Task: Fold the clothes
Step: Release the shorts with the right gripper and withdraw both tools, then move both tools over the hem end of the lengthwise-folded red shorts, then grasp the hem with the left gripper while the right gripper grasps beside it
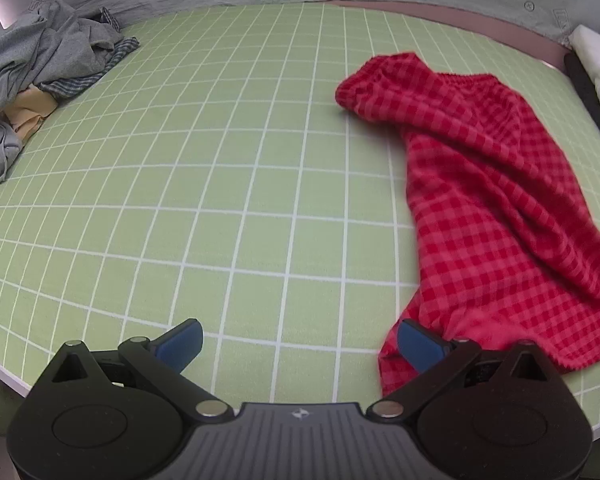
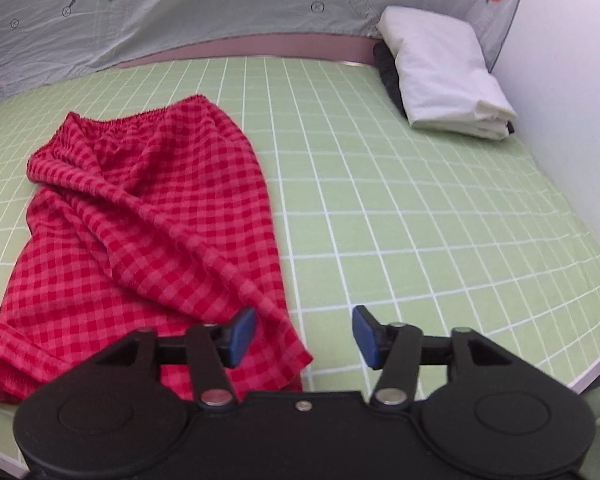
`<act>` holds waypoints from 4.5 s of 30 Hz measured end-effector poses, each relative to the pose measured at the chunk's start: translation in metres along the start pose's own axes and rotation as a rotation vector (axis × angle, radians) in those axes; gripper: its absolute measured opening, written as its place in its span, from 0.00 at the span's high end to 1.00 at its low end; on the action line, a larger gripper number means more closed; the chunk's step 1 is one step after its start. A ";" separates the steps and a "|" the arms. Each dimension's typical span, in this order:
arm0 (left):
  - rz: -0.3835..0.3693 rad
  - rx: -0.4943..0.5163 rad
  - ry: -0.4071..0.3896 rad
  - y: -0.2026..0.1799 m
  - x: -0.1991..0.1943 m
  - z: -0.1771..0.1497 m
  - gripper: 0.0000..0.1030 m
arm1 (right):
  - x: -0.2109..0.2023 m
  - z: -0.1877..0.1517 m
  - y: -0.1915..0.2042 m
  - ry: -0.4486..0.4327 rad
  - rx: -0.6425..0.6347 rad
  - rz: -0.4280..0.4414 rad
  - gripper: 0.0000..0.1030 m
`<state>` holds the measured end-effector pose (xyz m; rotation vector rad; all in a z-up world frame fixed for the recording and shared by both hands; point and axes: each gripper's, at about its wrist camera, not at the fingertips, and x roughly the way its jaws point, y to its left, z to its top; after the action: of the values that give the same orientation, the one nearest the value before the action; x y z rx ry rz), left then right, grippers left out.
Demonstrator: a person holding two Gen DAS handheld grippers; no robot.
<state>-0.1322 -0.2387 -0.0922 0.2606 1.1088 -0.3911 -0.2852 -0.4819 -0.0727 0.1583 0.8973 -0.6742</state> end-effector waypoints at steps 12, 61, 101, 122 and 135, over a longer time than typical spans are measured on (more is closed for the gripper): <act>0.013 -0.093 -0.040 0.046 -0.001 0.041 0.01 | 0.015 0.038 0.061 -0.062 -0.065 0.072 0.38; -0.281 0.176 -0.011 -0.069 0.127 0.212 0.10 | 0.173 0.142 0.015 0.047 0.181 0.108 0.56; -0.225 0.160 0.136 0.023 0.066 0.098 0.55 | 0.069 0.020 -0.006 0.149 0.134 0.145 0.67; -0.255 0.002 0.035 0.050 0.030 0.056 0.86 | 0.023 -0.007 -0.015 0.068 0.085 0.227 0.97; -0.192 0.087 0.053 0.027 0.045 0.046 0.37 | 0.049 -0.012 -0.004 0.096 0.053 0.210 0.39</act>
<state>-0.0654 -0.2404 -0.1132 0.2430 1.1742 -0.6079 -0.2739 -0.5035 -0.1176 0.3304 0.9399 -0.4981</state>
